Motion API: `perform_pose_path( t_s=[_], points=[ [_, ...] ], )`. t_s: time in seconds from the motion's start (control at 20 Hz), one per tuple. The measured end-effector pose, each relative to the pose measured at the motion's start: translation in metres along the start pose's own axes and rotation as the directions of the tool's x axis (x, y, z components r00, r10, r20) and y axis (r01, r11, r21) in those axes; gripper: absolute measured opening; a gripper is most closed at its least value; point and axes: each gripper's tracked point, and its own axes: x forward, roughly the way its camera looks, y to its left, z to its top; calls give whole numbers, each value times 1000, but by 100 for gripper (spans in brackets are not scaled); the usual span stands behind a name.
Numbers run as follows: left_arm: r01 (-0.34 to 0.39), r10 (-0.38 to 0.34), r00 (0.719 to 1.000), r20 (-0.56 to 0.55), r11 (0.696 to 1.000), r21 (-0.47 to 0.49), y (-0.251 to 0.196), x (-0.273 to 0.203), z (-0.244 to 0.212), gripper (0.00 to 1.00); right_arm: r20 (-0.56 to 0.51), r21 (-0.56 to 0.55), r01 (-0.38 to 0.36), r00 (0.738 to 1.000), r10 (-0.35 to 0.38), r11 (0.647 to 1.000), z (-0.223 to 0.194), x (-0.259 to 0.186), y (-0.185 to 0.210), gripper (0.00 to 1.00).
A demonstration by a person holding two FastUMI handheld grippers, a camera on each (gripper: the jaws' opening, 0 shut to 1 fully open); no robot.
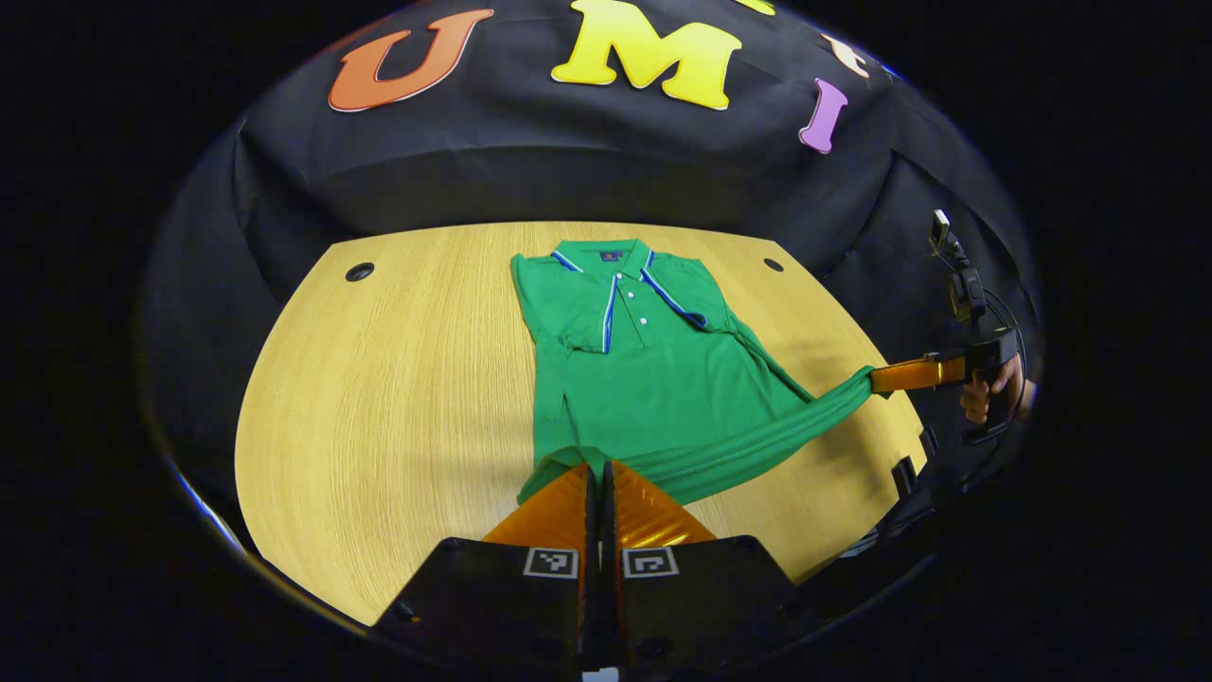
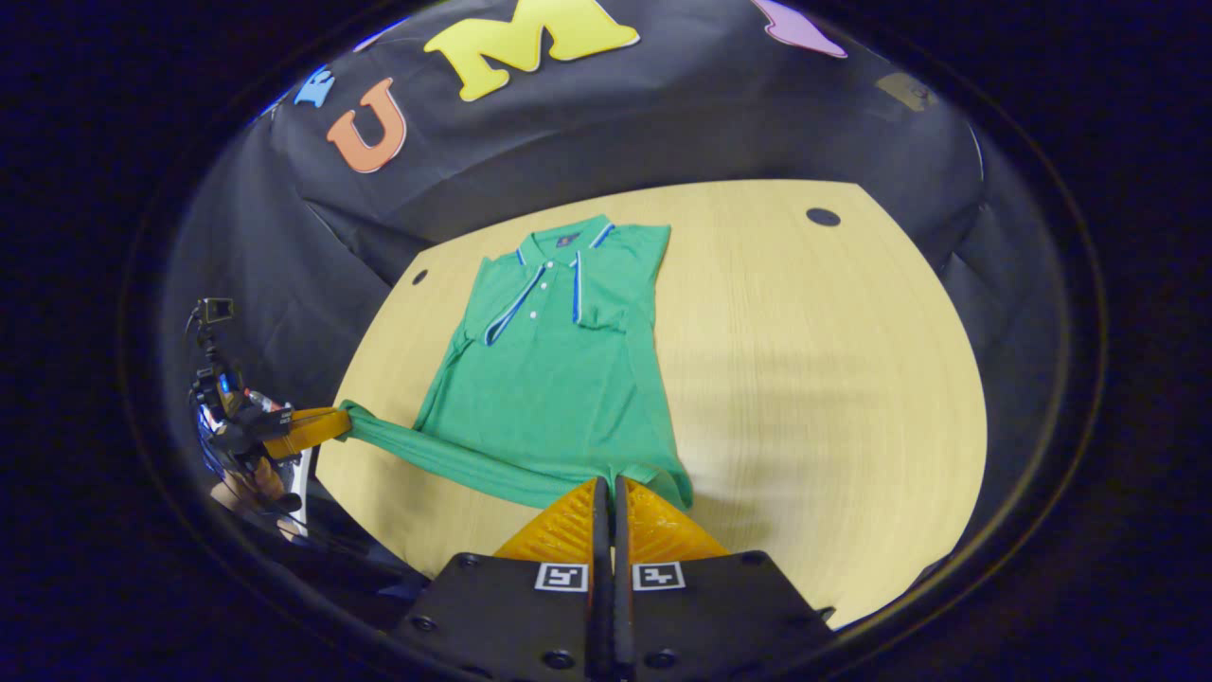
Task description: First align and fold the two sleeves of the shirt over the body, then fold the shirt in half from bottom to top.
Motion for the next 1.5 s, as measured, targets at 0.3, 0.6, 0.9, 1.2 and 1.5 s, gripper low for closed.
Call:
perform_pose_path(
  t_s=[0.3, 0.6, 0.9, 1.2, 1.5],
  points=[
    [-22, 22, 998, 64, 1000, 0, 17, 6, 48, 3, 86, -3, -13, 996, 13, 1000, 63, 3, 11, 2],
    [-21, 26, 986, 163, 999, -33, 33, 15, 119, 3, 165, -33, -11, 986, 17, 999, 129, 4, 20, 2],
    [-21, 33, 976, 217, 998, -57, 53, 44, 175, 3, 214, -68, -2, 977, 17, 998, 187, 19, 25, 2],
    [-31, 44, 971, 235, 998, -56, 72, 89, 207, 3, 271, -8, 17, 962, -14, 1000, 238, 57, 13, 0],
    [-48, 82, 961, 265, 990, -134, 98, 150, 226, 3, 297, 0, 51, 954, -48, 999, 267, 118, 3, 2]
  ],
)
